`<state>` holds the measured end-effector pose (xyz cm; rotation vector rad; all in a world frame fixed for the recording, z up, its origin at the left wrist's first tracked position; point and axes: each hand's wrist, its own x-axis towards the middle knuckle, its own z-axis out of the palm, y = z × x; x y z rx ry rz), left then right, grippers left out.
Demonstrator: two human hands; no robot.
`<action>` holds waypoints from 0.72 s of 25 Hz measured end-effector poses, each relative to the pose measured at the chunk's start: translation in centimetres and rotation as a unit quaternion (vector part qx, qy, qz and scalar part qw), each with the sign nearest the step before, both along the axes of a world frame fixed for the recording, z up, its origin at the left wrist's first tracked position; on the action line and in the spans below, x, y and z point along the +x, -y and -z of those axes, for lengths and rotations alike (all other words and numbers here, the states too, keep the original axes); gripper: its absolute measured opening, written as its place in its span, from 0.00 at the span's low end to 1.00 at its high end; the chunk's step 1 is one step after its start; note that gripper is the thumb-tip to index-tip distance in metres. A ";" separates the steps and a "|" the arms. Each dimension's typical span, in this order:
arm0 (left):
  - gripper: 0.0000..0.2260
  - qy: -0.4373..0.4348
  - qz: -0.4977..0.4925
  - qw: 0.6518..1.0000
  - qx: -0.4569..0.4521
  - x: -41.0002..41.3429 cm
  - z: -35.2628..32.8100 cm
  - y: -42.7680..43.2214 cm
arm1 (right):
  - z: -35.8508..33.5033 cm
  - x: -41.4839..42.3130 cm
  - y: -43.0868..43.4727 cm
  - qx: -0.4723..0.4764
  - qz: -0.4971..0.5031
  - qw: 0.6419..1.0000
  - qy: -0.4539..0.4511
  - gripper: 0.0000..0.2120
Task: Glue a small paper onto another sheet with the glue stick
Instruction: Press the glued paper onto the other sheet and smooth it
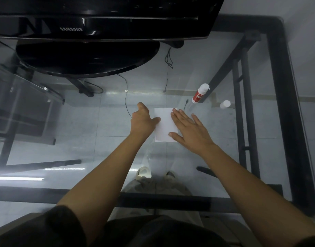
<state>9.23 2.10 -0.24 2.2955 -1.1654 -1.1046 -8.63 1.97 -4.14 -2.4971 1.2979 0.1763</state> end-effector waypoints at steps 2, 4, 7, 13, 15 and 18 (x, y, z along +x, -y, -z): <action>0.19 -0.004 -0.010 1.000 0.014 0.0 0.0 -1.3 | -0.2 0.1 0.0 0.005 0.002 1.000 -0.007 0.32; 0.18 -0.003 -0.004 1.000 0.015 -0.1 0.0 -3.1 | -0.3 0.2 -0.1 0.010 0.001 1.000 -0.007 0.32; 0.18 -0.004 0.002 0.999 0.035 -0.2 0.0 -5.2 | -0.6 0.0 0.0 0.014 0.000 1.000 -0.003 0.33; 0.14 0.061 0.162 0.965 -0.195 1.2 0.4 -4.7 | -0.5 1.6 -1.1 0.016 0.056 0.998 -0.004 0.33; 0.22 0.129 0.297 0.930 -0.174 1.2 1.4 -3.3 | -0.5 1.8 -1.2 0.019 0.061 0.998 0.000 0.33; 0.30 0.254 0.433 0.860 -0.094 1.6 2.8 -2.7 | -0.7 1.4 -0.9 0.012 0.037 0.999 -0.024 0.33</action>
